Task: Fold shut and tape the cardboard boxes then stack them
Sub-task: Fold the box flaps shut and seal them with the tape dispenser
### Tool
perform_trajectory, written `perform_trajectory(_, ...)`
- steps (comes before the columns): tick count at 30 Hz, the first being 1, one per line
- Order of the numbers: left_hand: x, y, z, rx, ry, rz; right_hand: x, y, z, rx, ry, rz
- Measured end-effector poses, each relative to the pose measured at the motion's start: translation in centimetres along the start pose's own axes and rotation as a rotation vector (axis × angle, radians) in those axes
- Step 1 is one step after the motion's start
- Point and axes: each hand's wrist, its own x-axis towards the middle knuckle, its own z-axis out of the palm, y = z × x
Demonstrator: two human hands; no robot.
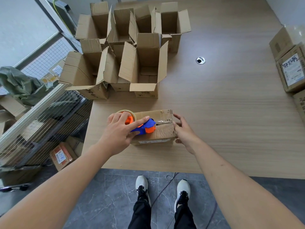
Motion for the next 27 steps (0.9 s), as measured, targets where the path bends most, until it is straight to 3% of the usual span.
perform_trajectory(2, 0.1, 0.0, 0.0, 0.000, 0.007, 0.003, -0.1, 0.0, 0.5, 0.009, 0.066, -0.105)
perform_trajectory(5, 0.1, 0.0, 0.0, -0.003, 0.010, 0.008, -0.4, -0.3, 2.3, -0.107, 0.335, -0.353)
perform_trajectory(8, 0.0, 0.0, -0.1, -0.016, 0.006, 0.005, -0.3, -0.2, 4.5, -0.308, 0.300, -0.476)
perform_trajectory(12, 0.2, -0.1, -0.9, -0.041, -0.042, 0.002, -0.2, 0.6, 5.2, -0.489, 0.338, -0.499)
perform_trajectory(17, 2.3, -0.8, -3.5, -0.053, -0.213, 0.042, -0.2, 0.7, 5.3, -0.585, 0.396, -0.499)
perform_trajectory(22, 4.6, -1.0, -5.4, -0.282, -0.513, -0.095, -0.3, 0.6, 5.2, -0.639, 0.379, -0.497)
perform_trajectory(27, 3.2, -4.1, -6.3, -0.488, -0.640, -0.218, -0.2, 0.7, 5.2, -0.648, 0.373, -0.504)
